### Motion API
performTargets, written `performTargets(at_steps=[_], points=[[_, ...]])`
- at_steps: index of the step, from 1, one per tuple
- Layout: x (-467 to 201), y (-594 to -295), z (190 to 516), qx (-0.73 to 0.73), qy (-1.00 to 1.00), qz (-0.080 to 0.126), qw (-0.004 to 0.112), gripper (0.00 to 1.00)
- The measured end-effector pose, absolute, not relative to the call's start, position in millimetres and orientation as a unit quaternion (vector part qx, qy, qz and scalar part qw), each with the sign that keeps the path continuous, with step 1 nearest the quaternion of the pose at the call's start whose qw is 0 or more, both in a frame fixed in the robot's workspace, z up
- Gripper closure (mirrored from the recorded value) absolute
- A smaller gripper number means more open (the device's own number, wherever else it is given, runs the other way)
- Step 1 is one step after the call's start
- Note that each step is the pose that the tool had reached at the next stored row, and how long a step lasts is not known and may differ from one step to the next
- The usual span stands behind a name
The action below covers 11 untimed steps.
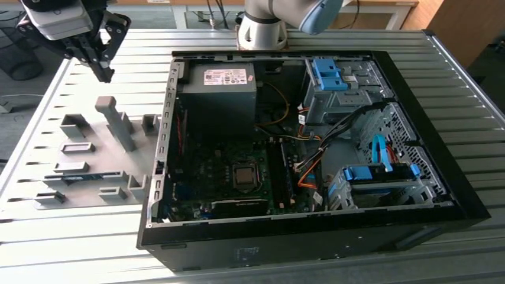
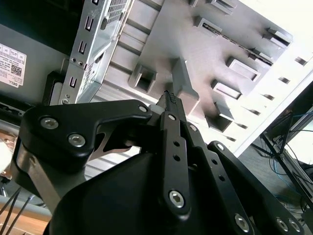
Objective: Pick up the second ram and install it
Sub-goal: 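Reach for the second ram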
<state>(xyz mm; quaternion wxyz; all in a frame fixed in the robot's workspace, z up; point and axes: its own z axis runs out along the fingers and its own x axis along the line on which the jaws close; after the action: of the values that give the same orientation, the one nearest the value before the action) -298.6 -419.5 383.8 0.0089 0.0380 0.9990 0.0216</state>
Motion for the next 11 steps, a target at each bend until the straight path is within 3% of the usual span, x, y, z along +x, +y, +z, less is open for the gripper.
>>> performTargets(at_steps=[11], points=[[-304.1, -419.5, 383.8, 0.038, 0.999, 0.022, 0.009, 0.90]])
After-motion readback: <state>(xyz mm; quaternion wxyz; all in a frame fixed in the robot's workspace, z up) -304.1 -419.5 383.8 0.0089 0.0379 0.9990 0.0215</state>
